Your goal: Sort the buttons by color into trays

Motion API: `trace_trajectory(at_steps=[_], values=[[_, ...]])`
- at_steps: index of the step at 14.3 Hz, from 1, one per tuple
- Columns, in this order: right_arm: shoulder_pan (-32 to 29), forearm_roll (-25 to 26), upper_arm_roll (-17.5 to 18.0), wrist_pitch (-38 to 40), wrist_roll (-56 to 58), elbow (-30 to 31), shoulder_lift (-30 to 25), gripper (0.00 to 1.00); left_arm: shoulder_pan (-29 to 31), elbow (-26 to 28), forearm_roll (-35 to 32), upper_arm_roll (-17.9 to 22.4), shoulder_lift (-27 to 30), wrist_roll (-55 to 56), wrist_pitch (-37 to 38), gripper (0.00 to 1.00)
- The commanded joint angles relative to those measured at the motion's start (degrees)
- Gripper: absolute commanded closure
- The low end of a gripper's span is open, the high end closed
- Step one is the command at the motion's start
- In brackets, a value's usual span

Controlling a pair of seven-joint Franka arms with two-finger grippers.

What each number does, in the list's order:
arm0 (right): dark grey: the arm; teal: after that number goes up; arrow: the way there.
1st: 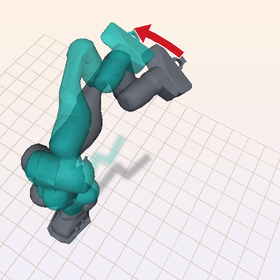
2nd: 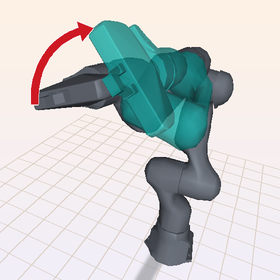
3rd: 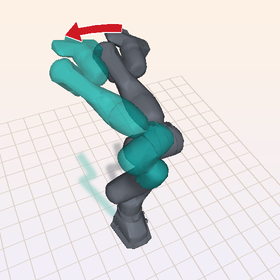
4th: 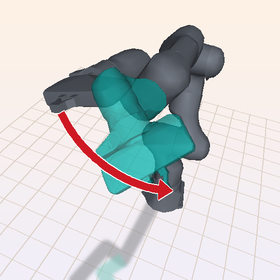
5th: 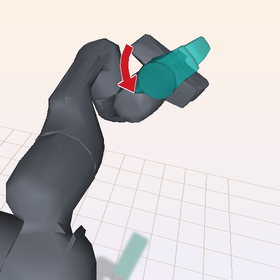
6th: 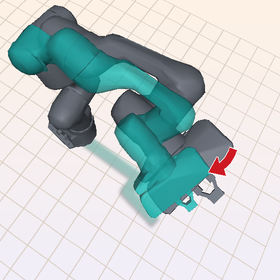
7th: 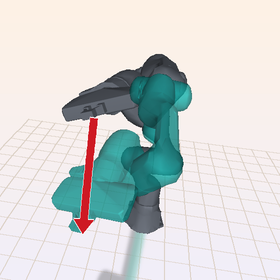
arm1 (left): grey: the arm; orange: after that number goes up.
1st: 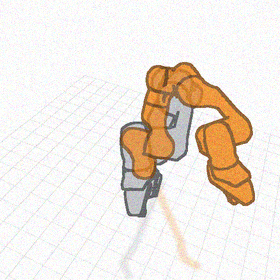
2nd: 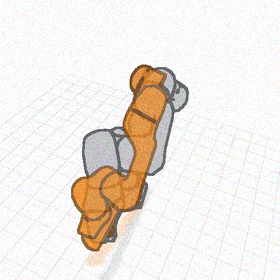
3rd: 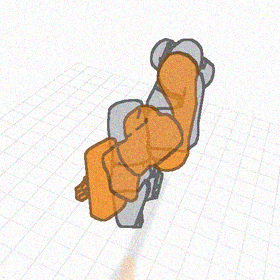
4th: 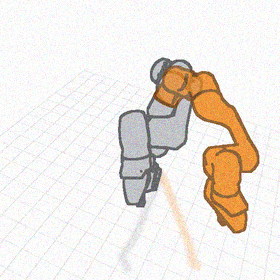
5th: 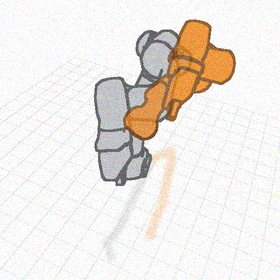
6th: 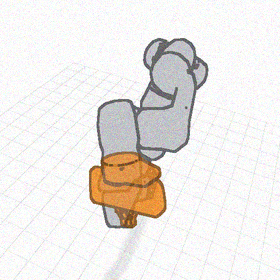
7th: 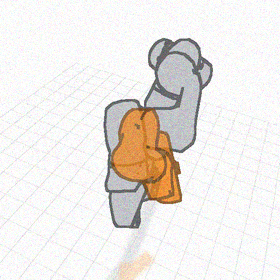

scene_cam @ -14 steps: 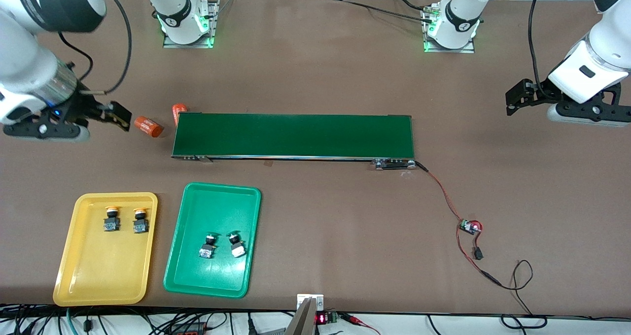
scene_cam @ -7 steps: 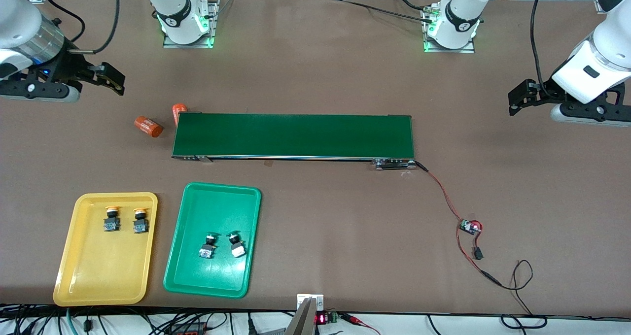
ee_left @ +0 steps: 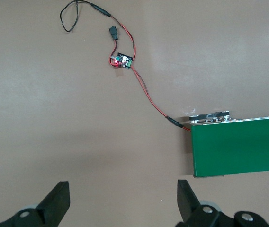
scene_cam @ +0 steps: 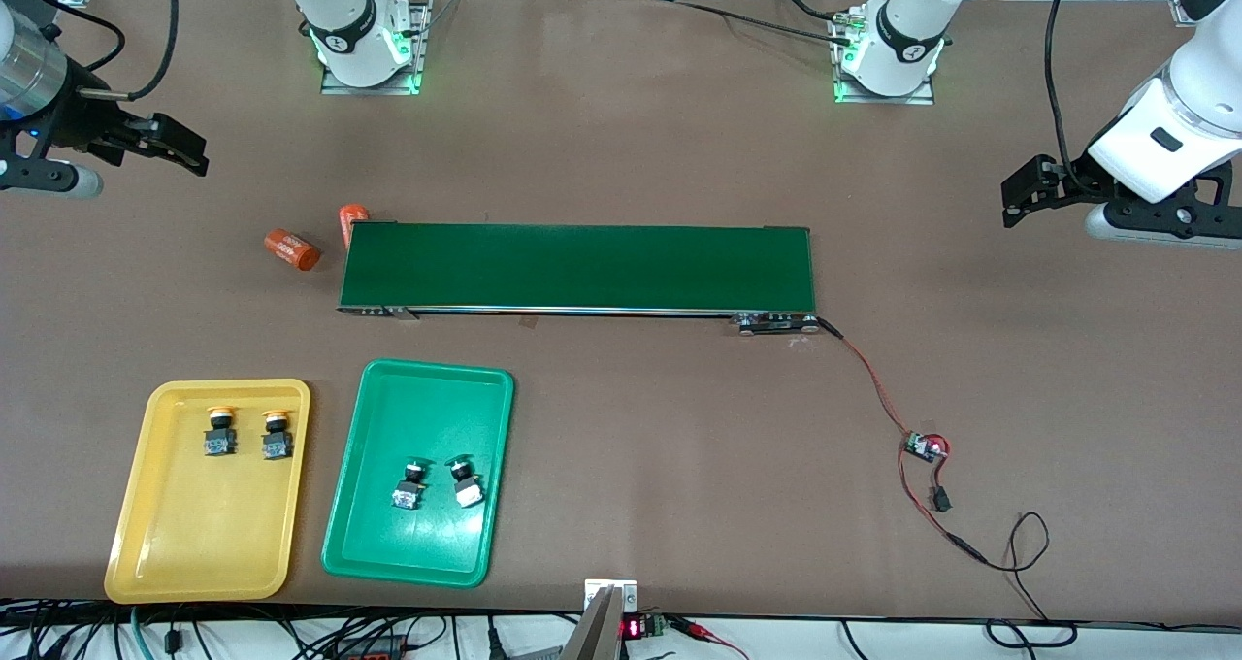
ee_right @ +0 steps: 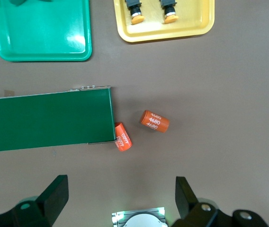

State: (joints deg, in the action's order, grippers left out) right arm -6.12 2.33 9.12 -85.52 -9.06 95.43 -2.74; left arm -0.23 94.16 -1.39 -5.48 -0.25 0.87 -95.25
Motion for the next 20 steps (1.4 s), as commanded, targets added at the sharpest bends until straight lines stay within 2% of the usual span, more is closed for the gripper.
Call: trace_trajectory(at_steps=[1, 4, 20], values=[[-0.29, -0.49, -2.08, 1.32, 2.28, -1.56, 0.81, 0.0, 0.14, -0.91, -0.72, -0.06, 0.07, -0.17, 1.12, 0.0], [-0.47, -0.57, -4.28, 1.5, 5.45, -1.56, 0.9, 0.0, 0.67, -0.91, -0.72, 0.3, -0.01, -0.17, 1.12, 0.0], [0.23, -1.01, -3.85, 3.25, 4.22, -1.65, 0.81, 0.0, 0.67, -0.91, -0.72, 0.38, -0.28, -0.17, 0.85, 0.0]])
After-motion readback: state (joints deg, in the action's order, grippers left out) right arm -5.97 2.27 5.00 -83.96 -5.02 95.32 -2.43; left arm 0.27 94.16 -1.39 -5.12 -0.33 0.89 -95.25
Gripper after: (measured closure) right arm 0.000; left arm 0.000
